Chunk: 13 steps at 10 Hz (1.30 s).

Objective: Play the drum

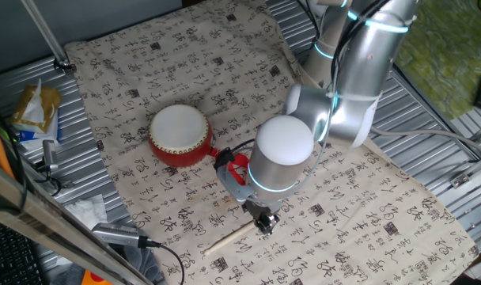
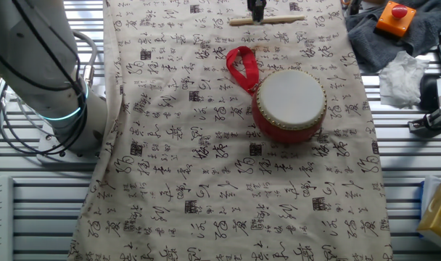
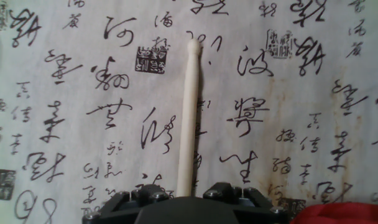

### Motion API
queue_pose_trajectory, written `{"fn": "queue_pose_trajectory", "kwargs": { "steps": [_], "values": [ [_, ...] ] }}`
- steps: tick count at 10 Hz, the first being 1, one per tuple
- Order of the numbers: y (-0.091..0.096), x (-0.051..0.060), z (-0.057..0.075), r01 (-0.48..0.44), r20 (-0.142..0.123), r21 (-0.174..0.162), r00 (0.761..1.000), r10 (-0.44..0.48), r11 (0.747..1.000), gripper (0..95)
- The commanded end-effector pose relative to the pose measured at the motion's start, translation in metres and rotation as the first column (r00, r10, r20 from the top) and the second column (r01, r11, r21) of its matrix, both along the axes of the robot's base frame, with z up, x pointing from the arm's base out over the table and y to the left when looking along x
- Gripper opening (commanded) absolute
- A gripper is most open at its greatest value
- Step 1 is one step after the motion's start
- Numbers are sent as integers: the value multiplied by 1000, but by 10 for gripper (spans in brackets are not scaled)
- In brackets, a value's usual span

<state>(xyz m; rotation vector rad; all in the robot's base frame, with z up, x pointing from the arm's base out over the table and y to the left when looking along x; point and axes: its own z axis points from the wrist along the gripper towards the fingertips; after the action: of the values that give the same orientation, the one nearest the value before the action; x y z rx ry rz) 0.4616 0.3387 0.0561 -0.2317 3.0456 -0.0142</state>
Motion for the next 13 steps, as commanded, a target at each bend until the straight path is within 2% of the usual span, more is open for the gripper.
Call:
{"fn": "queue_pose_trajectory", "kwargs": {
  "steps": [1,2,6,8,11,13],
  "values": [
    [1,0,17,-7,-7,3,1000,7,1000,0],
    [2,-1,33,-12,-10,5,1000,12,1000,0],
    [7,-5,71,-18,-11,4,1000,18,1000,0],
    [9,-7,78,-26,-17,2,1000,26,1000,0],
    [8,-8,80,-50,-64,-4,997,50,999,0],
    [4,-9,84,-74,-65,-2,995,74,997,0]
  ]
}}
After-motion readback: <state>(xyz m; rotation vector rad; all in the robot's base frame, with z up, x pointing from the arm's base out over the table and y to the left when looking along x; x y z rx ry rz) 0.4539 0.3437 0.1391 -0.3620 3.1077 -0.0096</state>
